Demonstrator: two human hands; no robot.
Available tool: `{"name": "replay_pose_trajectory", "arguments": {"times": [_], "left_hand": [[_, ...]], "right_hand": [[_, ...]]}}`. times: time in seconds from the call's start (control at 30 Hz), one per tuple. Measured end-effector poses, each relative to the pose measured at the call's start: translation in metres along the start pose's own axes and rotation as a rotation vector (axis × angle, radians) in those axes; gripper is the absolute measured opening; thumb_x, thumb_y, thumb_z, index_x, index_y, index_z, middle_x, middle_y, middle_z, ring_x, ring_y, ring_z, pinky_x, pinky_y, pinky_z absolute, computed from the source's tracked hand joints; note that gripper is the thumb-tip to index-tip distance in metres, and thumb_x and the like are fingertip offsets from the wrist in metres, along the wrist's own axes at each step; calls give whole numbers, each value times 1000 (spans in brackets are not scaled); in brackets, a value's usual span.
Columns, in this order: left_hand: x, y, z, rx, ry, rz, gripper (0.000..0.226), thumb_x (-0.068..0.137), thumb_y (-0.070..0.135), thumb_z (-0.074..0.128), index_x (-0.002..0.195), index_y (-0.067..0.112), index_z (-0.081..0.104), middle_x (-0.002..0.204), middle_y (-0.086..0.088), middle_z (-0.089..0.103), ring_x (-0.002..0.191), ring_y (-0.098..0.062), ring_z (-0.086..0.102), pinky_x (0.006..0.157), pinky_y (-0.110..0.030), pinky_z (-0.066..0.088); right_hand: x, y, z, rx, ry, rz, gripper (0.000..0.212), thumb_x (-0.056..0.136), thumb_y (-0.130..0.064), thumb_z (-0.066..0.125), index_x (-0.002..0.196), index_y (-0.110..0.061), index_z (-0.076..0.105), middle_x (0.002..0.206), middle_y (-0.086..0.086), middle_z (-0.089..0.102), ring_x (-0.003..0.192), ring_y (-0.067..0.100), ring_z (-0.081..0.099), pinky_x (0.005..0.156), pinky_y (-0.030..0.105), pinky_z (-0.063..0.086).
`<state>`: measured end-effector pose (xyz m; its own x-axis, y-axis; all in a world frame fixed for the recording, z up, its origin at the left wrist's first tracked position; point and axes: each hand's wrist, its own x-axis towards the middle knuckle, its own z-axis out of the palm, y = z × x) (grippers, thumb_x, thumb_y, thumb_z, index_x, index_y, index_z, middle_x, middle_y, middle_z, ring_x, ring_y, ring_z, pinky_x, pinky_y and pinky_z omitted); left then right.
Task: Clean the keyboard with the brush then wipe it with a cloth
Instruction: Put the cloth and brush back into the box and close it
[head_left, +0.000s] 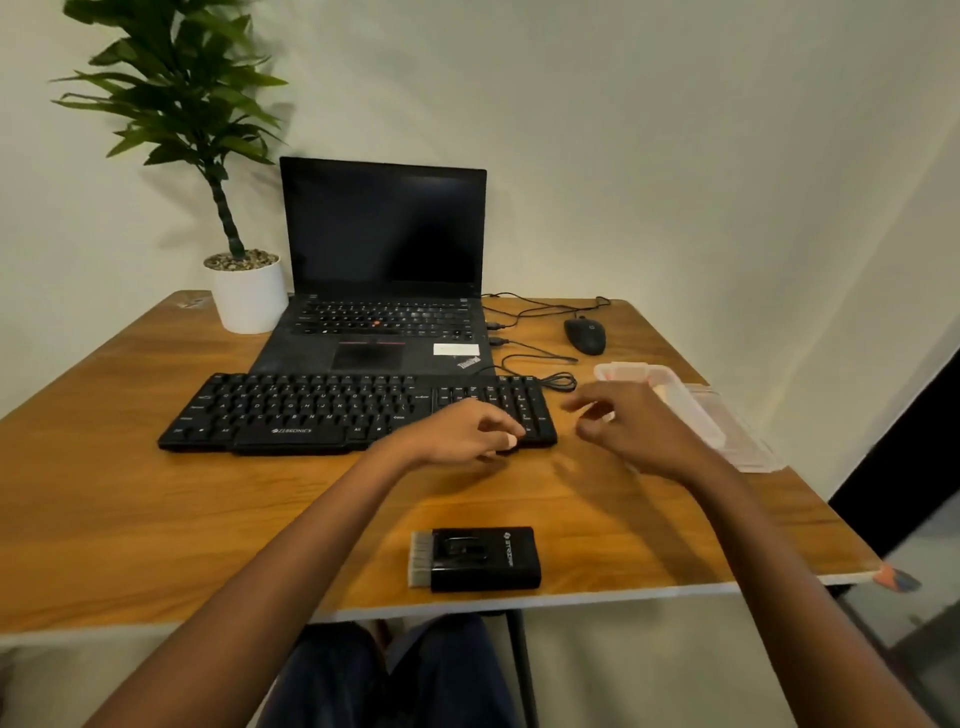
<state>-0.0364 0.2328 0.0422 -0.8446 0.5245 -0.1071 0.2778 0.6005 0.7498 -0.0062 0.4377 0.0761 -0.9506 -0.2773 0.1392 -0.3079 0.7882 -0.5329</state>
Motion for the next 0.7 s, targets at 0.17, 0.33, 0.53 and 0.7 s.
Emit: {"name": "replay_pose_trajectory", "arguments": {"times": [0.17,0.33,0.53,0.7], "left_hand": [[-29,-30,-5,-175,98,-56,27,94,15,54,120,10,60,114,-4,65,97,-15,64,76,-10,48],[-41,-39,-6,-296,188,-49,23,93,16,55,115,14,62,109,-4,67,94,-19,67,75,-19,54],[-47,-41,-2,-450,230,-59,24,97,16,49,117,13,61,108,-1,70,90,-15,68,70,-18,51],[-50,-25,16,-936,377,-109,31,97,31,45,119,16,59,108,-4,70,90,-17,68,78,-29,55]], "right_hand": [[-44,-59,52,-141,-458,-363,43,85,-36,62,127,-31,52,131,-14,51,118,-1,41,97,20,36],[-45,-49,81,-239,-375,-350,63,77,-42,67,133,-36,39,133,-14,45,120,5,36,100,31,34],[-47,-33,89,-98,-217,-281,55,75,-41,69,125,-36,50,121,-19,55,111,0,47,93,27,43],[-50,-25,88,272,232,-120,53,62,-59,62,112,-52,46,108,-34,49,102,-7,52,83,17,46]]}}
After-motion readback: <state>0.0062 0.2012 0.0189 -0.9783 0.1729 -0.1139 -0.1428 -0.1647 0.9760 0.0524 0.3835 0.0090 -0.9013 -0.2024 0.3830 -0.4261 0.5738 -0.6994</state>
